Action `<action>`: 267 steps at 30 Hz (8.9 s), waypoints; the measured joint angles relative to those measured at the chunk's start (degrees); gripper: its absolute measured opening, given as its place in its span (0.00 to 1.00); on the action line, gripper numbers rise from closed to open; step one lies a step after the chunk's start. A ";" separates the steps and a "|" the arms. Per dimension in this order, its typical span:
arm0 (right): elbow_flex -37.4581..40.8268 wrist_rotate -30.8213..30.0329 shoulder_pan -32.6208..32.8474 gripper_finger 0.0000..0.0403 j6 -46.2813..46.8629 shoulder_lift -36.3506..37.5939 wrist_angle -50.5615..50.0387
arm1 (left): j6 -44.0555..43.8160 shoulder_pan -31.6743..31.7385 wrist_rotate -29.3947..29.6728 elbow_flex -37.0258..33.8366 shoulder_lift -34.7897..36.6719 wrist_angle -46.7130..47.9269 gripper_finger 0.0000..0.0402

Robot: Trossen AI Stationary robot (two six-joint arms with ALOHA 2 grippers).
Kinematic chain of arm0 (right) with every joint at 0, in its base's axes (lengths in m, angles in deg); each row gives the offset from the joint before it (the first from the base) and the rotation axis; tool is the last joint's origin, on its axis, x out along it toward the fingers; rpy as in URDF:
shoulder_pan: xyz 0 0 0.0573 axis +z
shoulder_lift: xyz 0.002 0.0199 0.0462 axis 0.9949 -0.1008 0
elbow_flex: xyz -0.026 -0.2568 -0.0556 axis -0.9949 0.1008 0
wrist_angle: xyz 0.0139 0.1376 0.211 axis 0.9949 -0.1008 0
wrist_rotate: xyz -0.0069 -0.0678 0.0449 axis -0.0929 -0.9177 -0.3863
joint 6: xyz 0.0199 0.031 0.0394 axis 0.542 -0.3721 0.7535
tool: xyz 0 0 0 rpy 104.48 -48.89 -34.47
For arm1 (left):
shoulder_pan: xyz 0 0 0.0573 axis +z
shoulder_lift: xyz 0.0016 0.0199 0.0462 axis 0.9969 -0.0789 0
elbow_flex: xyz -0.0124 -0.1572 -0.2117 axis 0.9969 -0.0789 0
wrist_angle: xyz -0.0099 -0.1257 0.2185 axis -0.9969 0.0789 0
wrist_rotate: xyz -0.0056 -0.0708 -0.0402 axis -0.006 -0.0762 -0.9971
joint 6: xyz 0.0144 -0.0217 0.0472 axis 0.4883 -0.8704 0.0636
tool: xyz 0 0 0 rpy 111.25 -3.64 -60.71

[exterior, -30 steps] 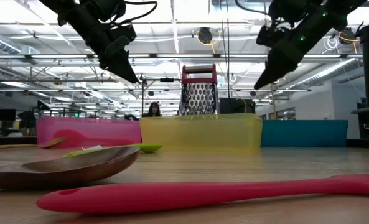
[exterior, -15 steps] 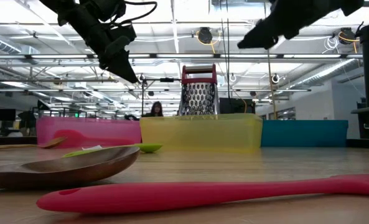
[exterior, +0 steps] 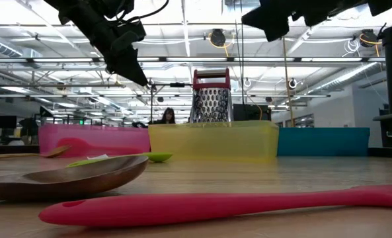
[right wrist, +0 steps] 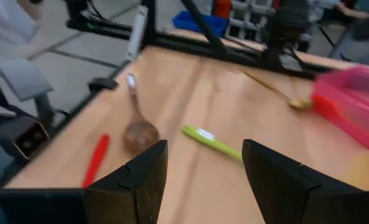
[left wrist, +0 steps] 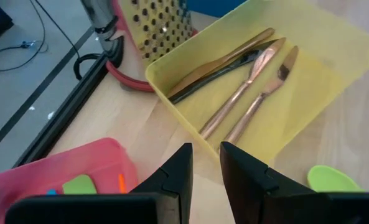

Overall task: Pick & Place Kitchen Items
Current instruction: Put the red spatula into the red bin

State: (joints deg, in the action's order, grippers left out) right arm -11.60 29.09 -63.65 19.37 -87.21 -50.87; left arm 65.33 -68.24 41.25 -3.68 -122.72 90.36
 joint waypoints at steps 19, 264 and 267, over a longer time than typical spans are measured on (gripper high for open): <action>-2.31 -7.62 11.88 0.50 10.69 -24.30 22.24 | -4.06 -8.19 0.02 0.00 0.00 -0.24 0.22; -17.64 -26.86 10.31 0.32 -18.30 -24.97 -1.17 | -33.79 -14.56 23.83 0.02 3.80 29.72 0.11; -17.64 -26.86 10.31 0.32 -18.07 -24.97 -1.19 | -33.82 -12.80 24.04 0.01 3.78 30.82 0.10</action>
State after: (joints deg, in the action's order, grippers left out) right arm -29.24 2.23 -53.34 1.30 -112.18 -52.05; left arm 31.50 -81.05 65.29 -3.68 -118.94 121.17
